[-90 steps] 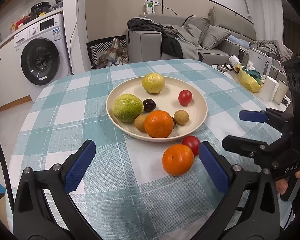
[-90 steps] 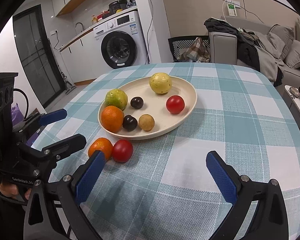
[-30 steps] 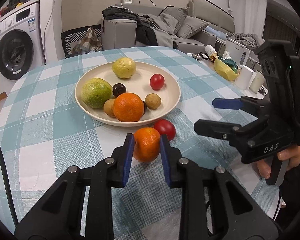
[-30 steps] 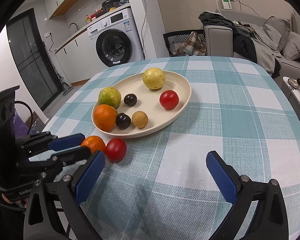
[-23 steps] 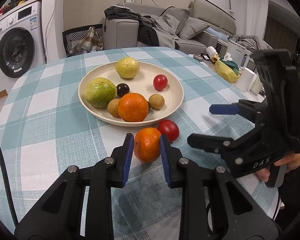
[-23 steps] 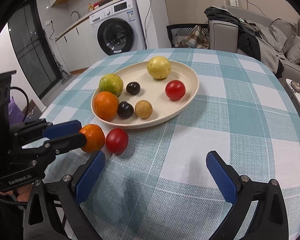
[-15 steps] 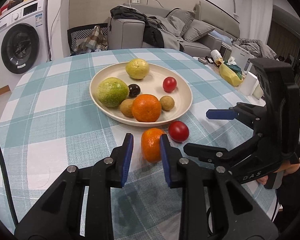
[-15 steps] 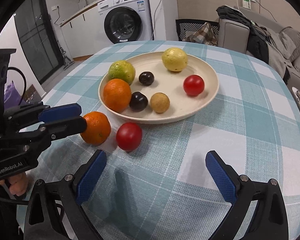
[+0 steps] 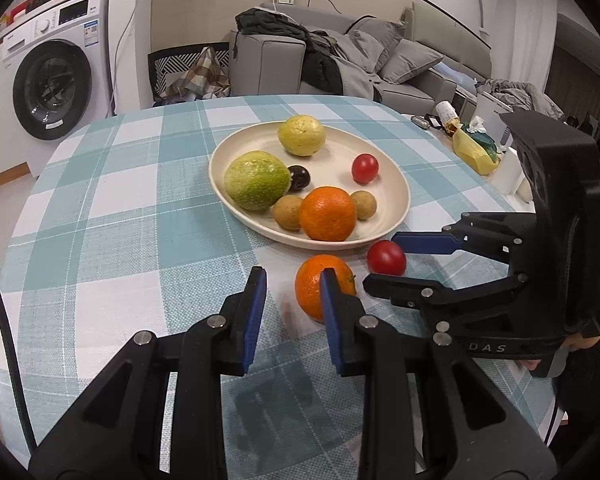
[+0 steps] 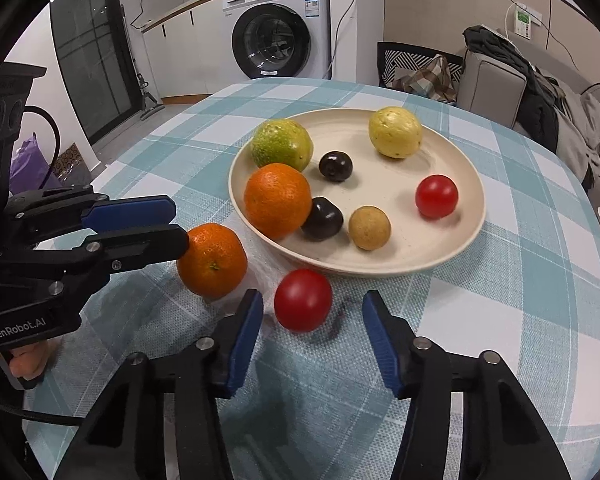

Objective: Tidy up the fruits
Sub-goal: 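Grasp the red tomato with the right gripper while the left gripper holds the orange, then lift the orange with the left gripper while the right gripper lifts the tomato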

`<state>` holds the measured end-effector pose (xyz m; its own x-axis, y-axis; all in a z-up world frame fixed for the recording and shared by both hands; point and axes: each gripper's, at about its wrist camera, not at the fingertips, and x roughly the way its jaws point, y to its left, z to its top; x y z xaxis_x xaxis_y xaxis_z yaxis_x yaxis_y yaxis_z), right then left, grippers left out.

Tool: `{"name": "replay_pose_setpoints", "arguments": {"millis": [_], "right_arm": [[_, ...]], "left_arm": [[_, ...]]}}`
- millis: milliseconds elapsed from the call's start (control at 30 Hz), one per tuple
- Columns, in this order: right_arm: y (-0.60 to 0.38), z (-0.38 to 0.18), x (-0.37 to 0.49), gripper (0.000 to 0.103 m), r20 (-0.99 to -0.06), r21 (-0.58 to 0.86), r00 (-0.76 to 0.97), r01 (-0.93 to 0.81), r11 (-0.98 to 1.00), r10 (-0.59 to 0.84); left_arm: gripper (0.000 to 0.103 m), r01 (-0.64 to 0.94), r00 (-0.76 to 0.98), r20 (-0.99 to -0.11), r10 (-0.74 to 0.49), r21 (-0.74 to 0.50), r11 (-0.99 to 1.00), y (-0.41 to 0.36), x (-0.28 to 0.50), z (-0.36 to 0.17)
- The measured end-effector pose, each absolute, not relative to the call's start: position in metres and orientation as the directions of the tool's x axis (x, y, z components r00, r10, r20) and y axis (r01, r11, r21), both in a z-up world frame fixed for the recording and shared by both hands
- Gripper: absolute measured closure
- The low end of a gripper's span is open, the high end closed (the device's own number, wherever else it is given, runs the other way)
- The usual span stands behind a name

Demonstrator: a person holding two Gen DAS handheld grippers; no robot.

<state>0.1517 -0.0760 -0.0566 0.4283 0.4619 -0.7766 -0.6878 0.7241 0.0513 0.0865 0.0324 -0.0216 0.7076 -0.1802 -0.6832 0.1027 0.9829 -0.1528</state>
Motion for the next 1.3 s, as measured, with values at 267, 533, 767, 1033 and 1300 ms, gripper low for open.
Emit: {"name": "replay_pose_setpoints", "arguments": {"millis": [267, 533, 767, 1033, 1300], "right_arm": [[-0.074, -0.057, 0.15, 0.073, -0.774, 0.056, 0.422, -0.697, 0.715, 0.472], [-0.091, -0.053, 0.14, 0.073, -0.751, 0.074, 0.436, -0.69, 0.72, 0.495], [-0.109, -0.045, 0.135, 0.073, -0.724, 0.088, 0.462, -0.675, 0.733, 0.512], [-0.112, -0.042, 0.135, 0.073, -0.72, 0.088, 0.468, -0.671, 0.736, 0.513], [-0.111, -0.041, 0.134, 0.073, -0.719, 0.085, 0.467, -0.675, 0.733, 0.514]], "left_arm": [[0.072, 0.09, 0.703, -0.69, -0.171, -0.152, 0.984, 0.039, 0.087, -0.023], [0.056, 0.064, 0.697, -0.7, -0.155, -0.154, 0.986, 0.046, 0.087, -0.025], [0.031, 0.099, 0.688, -0.703, -0.18, -0.154, 0.983, 0.037, 0.086, -0.026], [0.031, 0.134, 0.686, -0.706, -0.176, -0.115, 0.984, 0.008, 0.089, -0.029], [0.042, 0.134, 0.675, -0.72, -0.16, -0.095, 0.987, -0.005, 0.094, -0.035]]}}
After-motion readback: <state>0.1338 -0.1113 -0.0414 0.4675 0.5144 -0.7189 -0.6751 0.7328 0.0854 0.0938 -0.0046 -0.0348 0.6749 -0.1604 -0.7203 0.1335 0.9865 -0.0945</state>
